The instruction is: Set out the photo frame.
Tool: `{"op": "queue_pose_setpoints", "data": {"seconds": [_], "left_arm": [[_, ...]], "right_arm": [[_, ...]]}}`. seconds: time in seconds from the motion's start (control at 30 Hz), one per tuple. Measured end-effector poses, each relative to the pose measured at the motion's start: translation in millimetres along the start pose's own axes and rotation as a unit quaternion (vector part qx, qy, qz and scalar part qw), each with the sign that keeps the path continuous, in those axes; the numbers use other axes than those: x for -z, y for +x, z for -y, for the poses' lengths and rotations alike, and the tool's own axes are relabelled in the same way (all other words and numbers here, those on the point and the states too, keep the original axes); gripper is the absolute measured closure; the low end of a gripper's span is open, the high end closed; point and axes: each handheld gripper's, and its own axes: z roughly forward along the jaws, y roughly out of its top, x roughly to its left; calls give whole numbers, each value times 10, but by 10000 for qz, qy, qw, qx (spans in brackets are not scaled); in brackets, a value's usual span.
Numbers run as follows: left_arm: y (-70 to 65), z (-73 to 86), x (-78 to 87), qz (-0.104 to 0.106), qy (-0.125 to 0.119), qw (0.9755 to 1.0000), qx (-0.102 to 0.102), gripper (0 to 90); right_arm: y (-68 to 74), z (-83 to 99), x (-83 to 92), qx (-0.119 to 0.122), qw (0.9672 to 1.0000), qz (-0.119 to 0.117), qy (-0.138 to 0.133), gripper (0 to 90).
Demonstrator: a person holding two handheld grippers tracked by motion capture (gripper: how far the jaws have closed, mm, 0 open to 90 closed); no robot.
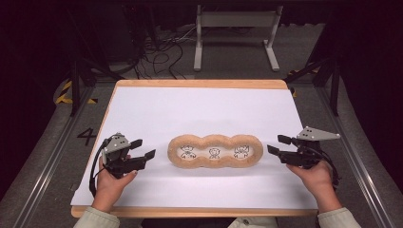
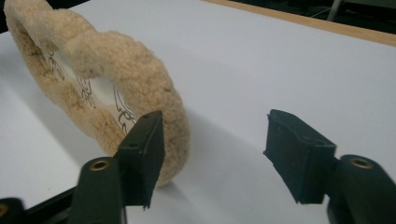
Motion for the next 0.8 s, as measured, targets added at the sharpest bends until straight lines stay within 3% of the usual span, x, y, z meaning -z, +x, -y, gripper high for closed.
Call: {"op": "queue_pose_setpoints", "data": {"seconds": [0.07, 0.23, 0.37, 0.43, 0.57, 0.8], "left_arm": [[33, 28, -2, -42, 23, 10000, -68, 329], [114, 133, -26, -121, -8, 9999, 57, 321], [203, 210, -85, -154, 88, 9993, 329, 323], [253, 251, -153, -214, 327, 9977, 546, 344], [275, 267, -206, -279, 478, 9969, 564, 349], [290, 287, -274, -303, 635, 9957, 608, 349]], "right_arm": [[-41, 38, -5, 30, 10000, -22, 8, 291], [-144, 136, -38, 64, 9999, -94, -75, 222], [-204, 225, -100, 140, 9998, -131, -5, 197], [-248, 282, -149, 119, 9998, -151, 28, 195], [-288, 349, -206, -38, 9997, -101, 199, 197], [-292, 393, -267, -64, 9993, -124, 346, 194]]}}
